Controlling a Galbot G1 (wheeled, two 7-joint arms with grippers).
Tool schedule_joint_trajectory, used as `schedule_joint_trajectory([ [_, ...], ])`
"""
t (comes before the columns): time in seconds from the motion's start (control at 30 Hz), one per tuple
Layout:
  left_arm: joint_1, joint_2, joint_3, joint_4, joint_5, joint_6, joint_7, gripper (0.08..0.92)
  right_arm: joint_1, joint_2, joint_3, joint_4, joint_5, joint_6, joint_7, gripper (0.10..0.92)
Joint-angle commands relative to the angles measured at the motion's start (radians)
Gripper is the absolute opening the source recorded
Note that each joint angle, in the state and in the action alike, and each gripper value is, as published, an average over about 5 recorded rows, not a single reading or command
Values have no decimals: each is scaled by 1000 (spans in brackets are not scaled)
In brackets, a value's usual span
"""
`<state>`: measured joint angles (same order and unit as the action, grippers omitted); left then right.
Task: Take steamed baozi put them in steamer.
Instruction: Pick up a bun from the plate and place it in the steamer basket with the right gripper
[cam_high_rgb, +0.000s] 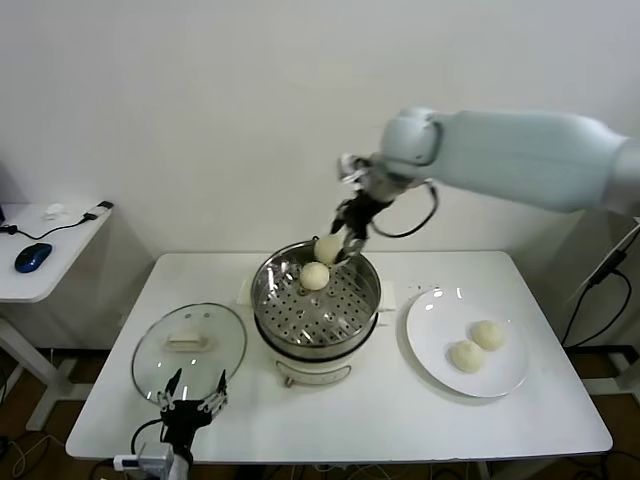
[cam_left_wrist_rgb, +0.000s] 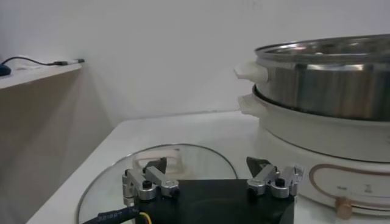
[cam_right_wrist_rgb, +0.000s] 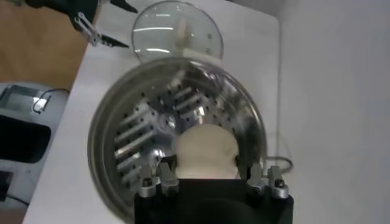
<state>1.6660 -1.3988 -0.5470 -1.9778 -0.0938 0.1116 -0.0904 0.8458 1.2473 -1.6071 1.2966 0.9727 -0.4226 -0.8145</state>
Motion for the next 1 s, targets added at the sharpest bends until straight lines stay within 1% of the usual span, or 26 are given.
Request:
schedule_joint_trajectory([
  [0.03,2,3,0,-4,-2,3,0,823,-149,155,23,-31,6,-94,119,653],
  [0.2,-4,3,2,9,-3,1,1,823,-248,190,52,-135,-48,-105,136,653],
  [0.57,-5,6,7,24,-2,-6,0,823,-322,236,87,-239,-70,-103,148,656],
  [0.63,-5,6,8,23,-2,-6,0,823,-320,236,87,-240,-71,-99,142,680],
  [0.7,-4,6,8,22,-2,-5,0,823,-309,227,88,-228,-75,-88,129,729],
  [0.8,-3,6,8,21,-2,-4,0,823,-260,191,89,-187,-85,-56,93,799],
  [0.9,-2,5,8,17,-2,-1,1,823,-152,118,65,-133,-102,30,3,820],
  [1.0,-2,3,8,10,0,2,1,823,-13,1,8,-87,-120,156,-140,822],
])
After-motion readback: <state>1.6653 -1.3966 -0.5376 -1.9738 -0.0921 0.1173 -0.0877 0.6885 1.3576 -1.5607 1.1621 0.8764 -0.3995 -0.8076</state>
